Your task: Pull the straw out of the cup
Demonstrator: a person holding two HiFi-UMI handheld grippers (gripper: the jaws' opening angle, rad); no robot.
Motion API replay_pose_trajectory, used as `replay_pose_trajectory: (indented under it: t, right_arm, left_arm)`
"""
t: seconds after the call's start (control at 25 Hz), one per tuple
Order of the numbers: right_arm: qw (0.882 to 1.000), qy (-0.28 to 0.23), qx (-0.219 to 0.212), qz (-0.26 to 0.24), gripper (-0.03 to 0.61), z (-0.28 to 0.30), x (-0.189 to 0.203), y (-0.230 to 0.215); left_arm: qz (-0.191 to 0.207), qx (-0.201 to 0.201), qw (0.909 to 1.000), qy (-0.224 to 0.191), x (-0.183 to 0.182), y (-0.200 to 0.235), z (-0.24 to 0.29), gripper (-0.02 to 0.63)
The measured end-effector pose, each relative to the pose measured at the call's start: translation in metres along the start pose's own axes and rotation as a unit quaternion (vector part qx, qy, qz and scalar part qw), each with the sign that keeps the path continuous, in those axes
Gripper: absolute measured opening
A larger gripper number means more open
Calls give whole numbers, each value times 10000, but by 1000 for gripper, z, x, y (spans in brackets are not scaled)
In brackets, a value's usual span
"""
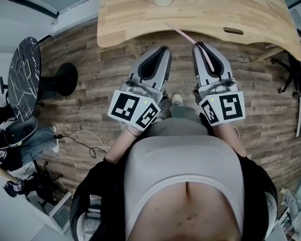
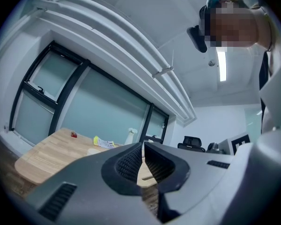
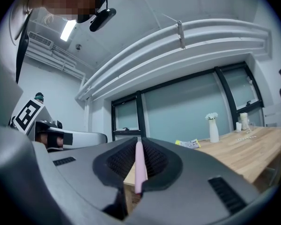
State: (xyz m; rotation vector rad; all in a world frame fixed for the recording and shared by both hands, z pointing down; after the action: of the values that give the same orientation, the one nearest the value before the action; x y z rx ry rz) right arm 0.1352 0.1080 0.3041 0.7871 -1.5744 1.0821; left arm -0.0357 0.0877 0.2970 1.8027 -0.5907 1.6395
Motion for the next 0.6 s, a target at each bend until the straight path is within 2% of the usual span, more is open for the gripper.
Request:
replay_pose_trajectory:
  t: [0.6]
  right_arm:
    - [10000,17,57,-68,51,-60,18,102]
  left_arm:
    - [-19,158,9999,-59,-1,-17,-108,14]
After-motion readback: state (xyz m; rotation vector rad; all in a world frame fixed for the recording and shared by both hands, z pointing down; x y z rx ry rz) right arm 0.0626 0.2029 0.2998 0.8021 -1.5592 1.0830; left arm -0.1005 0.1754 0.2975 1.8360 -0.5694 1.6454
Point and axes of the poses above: the fingertips, and each gripper's own axes: z forward along the fingers, y to its left, x out of its underside, the point moved 8 cm from there along -z, backward along the fingers, and after that the axes turned 9 degrees about z, right-handed, at the moved point
